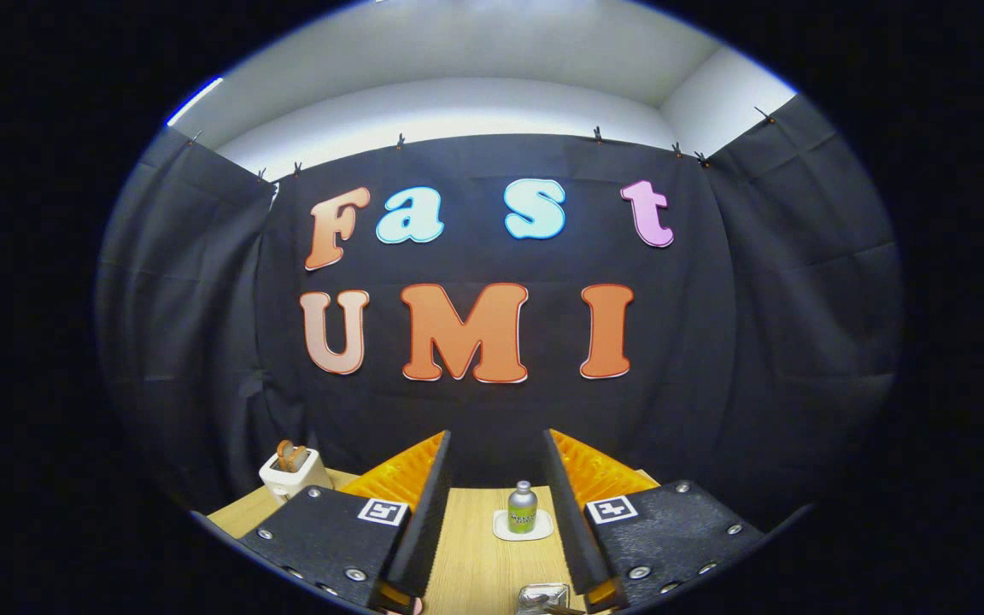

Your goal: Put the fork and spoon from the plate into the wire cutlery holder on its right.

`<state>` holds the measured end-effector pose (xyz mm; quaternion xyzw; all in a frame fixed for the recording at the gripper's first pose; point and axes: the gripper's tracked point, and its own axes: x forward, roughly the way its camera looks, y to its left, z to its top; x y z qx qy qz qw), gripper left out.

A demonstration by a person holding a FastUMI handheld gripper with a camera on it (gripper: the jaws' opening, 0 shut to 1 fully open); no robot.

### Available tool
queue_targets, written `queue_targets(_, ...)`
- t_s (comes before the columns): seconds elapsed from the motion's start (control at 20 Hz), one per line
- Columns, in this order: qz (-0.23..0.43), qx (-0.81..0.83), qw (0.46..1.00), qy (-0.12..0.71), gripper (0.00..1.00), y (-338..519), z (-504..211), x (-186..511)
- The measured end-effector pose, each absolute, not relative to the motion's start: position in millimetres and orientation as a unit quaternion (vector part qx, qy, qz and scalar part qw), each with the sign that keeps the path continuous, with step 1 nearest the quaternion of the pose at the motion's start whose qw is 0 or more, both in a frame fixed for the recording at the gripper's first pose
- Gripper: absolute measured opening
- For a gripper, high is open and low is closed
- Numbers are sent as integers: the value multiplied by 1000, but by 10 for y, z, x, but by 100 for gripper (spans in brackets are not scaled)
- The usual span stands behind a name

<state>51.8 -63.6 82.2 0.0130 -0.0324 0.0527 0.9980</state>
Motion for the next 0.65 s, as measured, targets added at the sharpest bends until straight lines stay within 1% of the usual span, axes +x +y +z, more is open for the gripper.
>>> queue_targets(0.15, 67, 7, 997, -41, 81, -543, 887, 508)
queue_targets(0.2, 70, 5, 996, -46, 83, -523, 920, 490)
queue_targets(0.25, 75, 5, 996, -50, 87, -485, 953, 491)
queue_targets(0.35, 83, 6, 995, -56, 93, -430, 986, 488)
queue_targets(0.45, 84, 2, 994, -66, 97, -418, 1039, 479)
queue_targets(0.65, 86, 2, 993, -86, 97, -372, 1112, 457)
